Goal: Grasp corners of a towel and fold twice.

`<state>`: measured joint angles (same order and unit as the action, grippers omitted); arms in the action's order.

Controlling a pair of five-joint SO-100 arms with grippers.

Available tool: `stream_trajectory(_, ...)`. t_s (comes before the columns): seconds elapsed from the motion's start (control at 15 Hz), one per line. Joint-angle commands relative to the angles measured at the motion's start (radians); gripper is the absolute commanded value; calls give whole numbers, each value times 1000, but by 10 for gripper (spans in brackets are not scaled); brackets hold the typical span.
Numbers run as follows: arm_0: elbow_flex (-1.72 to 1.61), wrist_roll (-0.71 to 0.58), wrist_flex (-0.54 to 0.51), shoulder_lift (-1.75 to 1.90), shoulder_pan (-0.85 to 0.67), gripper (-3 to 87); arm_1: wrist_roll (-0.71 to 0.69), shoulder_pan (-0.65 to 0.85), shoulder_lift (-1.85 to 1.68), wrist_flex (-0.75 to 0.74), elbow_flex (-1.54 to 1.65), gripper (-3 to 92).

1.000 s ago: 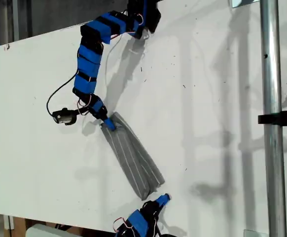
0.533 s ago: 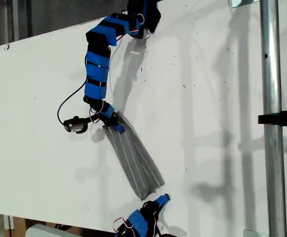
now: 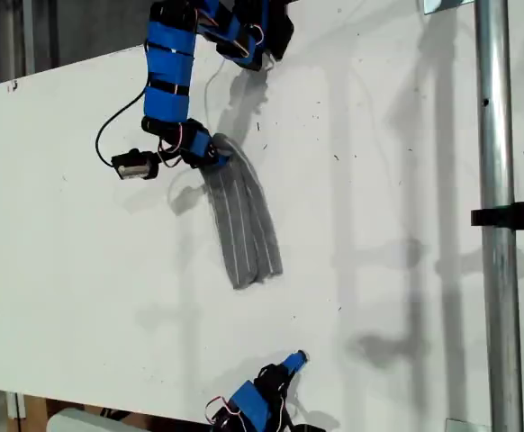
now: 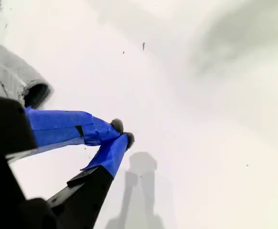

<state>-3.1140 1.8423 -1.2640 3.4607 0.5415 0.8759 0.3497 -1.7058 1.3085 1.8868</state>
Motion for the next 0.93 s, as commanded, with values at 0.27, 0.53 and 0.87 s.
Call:
stream_trajectory(0.27,-3,-60,-11,8,-57,-26,376,-172,-540,402,77,-2)
stream_trajectory(0.53,-3,-38,-12,8,-64,-26,373,-302,-34,-288,-44,-3)
stream_trajectory(0.87,-5,-21,-26,8,-74,0,264,-279,18,-321,-337,355)
